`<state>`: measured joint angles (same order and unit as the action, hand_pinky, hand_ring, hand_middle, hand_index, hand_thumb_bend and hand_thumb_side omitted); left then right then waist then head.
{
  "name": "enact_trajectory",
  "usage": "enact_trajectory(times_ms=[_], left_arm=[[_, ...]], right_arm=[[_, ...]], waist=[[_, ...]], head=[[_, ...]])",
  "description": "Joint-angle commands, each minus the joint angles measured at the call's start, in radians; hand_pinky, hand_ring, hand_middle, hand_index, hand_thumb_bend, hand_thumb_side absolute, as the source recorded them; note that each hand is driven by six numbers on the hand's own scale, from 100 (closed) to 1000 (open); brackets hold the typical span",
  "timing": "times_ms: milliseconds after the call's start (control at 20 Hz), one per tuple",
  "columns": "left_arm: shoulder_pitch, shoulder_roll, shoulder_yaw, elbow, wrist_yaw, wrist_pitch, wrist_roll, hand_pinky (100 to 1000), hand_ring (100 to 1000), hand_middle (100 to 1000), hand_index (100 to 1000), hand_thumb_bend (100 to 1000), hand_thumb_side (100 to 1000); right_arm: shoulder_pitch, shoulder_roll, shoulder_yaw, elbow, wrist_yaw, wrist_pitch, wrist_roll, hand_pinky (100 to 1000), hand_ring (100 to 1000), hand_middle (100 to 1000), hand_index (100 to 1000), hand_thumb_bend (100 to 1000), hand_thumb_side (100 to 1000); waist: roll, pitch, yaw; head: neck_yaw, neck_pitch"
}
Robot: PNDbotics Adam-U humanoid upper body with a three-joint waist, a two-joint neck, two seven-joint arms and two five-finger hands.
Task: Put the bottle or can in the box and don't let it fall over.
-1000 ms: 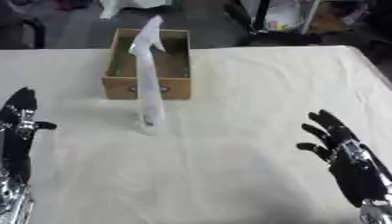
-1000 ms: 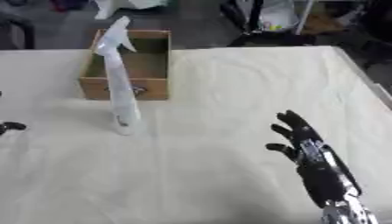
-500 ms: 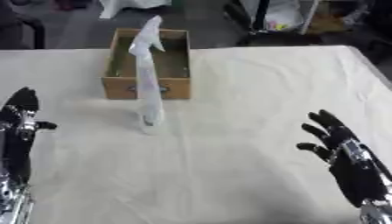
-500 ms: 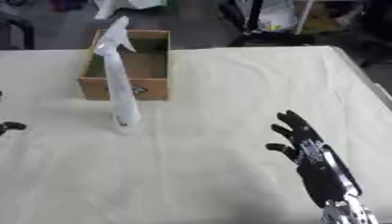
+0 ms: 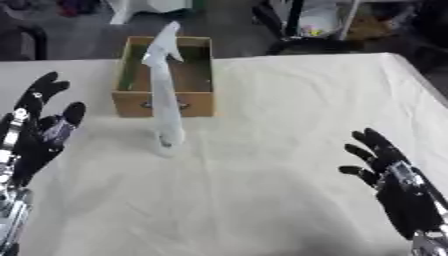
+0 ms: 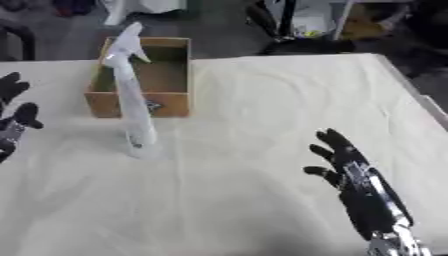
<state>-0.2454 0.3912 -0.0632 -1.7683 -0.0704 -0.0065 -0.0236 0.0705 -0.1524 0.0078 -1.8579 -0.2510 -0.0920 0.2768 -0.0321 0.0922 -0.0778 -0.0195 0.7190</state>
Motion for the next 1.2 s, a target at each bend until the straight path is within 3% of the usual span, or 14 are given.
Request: enact_trajectory(times_ms=[50, 550, 1200], left_arm=[[-0.057, 0.054, -0.047, 0.009, -0.016, 0.022, -0.044, 564, 1000, 964, 836, 519, 640], [-0.262, 0.054, -0.139, 0.138, -0.108, 0.064, -0.016, 578, 1000, 953, 837, 468, 584], [-0.432, -0.031, -0.171, 0.330, -0.226, 0.058, 0.084, 584, 1000, 947, 838, 425, 560]], right_arm=[[-0.004, -0.010, 0.002, -0.008, 0.003, 0.000, 0.000, 740, 953, 975, 1000, 100, 749], [0.001, -0.005, -0.015, -0.010, 0.004, -0.007, -0.017, 740, 952, 975, 1000, 100, 750], [0.002, 0.001, -0.020, -0.009, 0.008, -0.010, -0.026, 740, 952, 975, 1000, 100, 751]], waist=[[0.002, -0.010, -0.005], [-0.002, -0.012, -0.034], [-0.005, -0.011, -0.066]], head=[[-0.002, -0.012], [0.000, -0.011], [0.007, -0.012]])
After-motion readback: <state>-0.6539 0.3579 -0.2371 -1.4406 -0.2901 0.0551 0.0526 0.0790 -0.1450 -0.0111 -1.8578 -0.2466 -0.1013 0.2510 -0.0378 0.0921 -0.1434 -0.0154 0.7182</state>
